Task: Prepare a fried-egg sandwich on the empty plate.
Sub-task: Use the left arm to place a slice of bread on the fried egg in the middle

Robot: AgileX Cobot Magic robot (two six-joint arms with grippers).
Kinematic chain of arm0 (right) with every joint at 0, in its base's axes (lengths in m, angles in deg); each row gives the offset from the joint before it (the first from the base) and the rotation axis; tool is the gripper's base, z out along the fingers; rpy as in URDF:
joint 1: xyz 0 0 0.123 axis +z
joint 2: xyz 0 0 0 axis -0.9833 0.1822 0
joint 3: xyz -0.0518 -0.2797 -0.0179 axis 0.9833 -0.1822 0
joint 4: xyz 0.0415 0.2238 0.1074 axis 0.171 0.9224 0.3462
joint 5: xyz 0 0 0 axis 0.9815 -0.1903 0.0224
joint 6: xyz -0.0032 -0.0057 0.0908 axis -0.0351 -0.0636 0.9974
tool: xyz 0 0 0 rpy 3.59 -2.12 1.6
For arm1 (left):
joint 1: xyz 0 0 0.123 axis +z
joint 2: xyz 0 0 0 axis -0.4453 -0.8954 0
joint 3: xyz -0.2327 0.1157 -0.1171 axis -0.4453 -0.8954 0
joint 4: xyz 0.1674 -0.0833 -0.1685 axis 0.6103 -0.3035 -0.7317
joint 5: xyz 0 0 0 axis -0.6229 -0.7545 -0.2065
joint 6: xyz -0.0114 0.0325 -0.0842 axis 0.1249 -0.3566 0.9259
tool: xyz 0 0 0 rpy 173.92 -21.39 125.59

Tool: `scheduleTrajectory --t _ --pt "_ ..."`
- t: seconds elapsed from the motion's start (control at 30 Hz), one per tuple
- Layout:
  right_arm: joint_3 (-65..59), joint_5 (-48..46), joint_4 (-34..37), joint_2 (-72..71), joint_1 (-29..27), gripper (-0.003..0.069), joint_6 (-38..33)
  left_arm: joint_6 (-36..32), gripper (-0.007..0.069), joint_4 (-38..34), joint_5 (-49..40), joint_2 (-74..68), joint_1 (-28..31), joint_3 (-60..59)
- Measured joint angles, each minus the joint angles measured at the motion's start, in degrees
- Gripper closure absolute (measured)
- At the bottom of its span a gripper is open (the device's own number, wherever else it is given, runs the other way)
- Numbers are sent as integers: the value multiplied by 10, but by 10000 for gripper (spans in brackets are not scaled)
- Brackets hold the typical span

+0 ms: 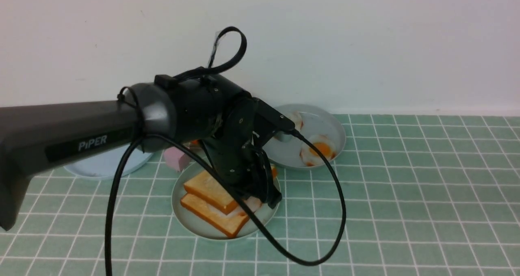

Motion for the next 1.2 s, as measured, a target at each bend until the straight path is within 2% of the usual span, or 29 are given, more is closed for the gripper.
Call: scheduleTrajectory --t 0.17,0.5,0.73,1.2 --pt "0 0 0 0 0 568 0 1 547 1 -12 3 0 0" --pt "0 0 0 0 0 564 -1 61 549 11 -67 43 0 0" --pt "-6 0 0 0 0 559 -11 60 555 10 -43 22 0 0" --pt "-6 1 0 0 0 553 -15 15 561 -32 -28 -12 0 0"
